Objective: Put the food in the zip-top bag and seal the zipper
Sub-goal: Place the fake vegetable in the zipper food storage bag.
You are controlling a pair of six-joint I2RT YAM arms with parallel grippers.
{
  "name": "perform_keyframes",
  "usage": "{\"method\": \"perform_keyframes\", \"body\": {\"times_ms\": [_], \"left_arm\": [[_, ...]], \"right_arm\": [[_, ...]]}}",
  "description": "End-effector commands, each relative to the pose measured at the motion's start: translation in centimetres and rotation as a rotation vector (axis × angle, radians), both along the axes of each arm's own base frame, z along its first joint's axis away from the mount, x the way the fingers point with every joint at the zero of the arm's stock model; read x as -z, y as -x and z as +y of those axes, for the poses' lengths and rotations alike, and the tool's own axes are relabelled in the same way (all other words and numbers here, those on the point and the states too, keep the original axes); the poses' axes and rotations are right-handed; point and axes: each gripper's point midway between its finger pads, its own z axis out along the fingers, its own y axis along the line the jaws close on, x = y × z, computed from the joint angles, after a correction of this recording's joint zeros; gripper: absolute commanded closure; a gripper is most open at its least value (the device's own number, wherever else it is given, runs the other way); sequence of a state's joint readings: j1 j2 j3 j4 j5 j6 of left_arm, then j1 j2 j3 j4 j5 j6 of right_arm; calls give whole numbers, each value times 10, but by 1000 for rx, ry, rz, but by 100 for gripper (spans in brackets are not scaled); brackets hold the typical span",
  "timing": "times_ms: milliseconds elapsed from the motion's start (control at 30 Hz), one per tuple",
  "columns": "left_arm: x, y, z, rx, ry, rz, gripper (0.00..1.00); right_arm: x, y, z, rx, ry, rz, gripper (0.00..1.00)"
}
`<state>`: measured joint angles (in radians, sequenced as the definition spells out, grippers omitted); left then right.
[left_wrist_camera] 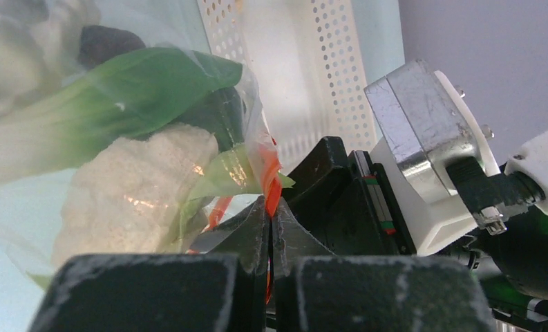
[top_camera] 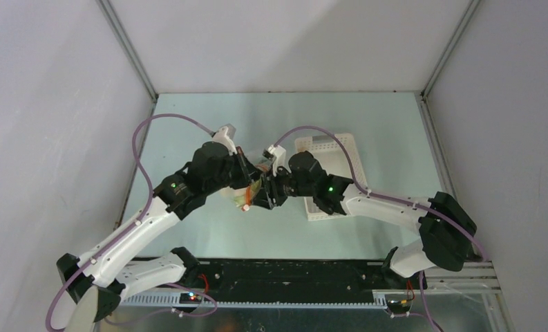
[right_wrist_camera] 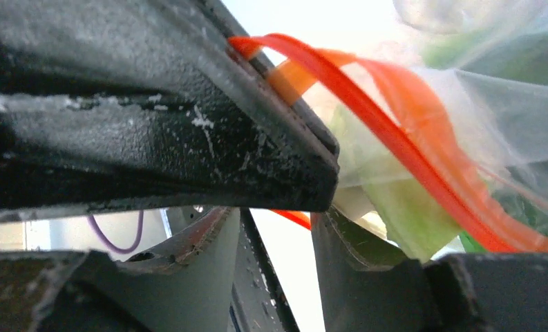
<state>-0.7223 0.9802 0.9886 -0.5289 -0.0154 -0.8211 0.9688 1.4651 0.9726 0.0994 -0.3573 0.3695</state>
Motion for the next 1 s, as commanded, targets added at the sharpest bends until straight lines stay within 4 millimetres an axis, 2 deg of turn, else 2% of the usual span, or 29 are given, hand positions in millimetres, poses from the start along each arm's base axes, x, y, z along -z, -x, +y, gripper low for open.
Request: {"method": "perform_keyframes", "body": {"times_ms": [0, 167, 300, 400, 600, 667, 700, 733, 767, 800, 833, 867, 967], "left_arm": [[-42, 3, -23, 73, 159, -74, 100], [-45, 5, -20, 68, 166, -77, 100], [-50, 7, -16, 60, 172, -92, 100], [-50, 3, -8, 21, 148, -108, 100], [-38, -13, 8, -79, 50, -108, 100], [-36, -19, 11, -100, 24, -108, 100], [-35, -21, 12, -103, 18, -109, 100], [-35, -24, 13, -110, 17, -106, 100], [-35, -25, 13, -106, 19, -106, 100], [-35, -27, 14, -108, 21, -110, 100], [-35, -28, 14, -106, 20, -112, 100], [-36, -29, 14, -109, 20, -116, 100], [-34, -32, 17, -118, 8, -119, 100]], "right_arm": [[-27, -31, 15, 147, -90, -40, 53], [-28, -46, 15, 234, -98, -12, 49], [-20, -50, 10, 267, -65, -1, 48], [-19, -47, 7, 251, -54, 6, 43], [-54, -23, -6, 130, -83, -82, 30], [-76, -12, -17, 95, -112, -137, 24], [-76, -8, -22, 80, -102, -150, 21], [-88, -3, -29, 70, -122, -170, 11], [-83, -3, -37, 73, -101, -167, 3], [-92, 1, -44, 71, -116, -175, 2], [-87, -1, -54, 82, -98, -159, 1], [-94, 4, -63, 77, -117, -163, 1], [-103, 0, -91, 150, -153, -151, 1]]}}
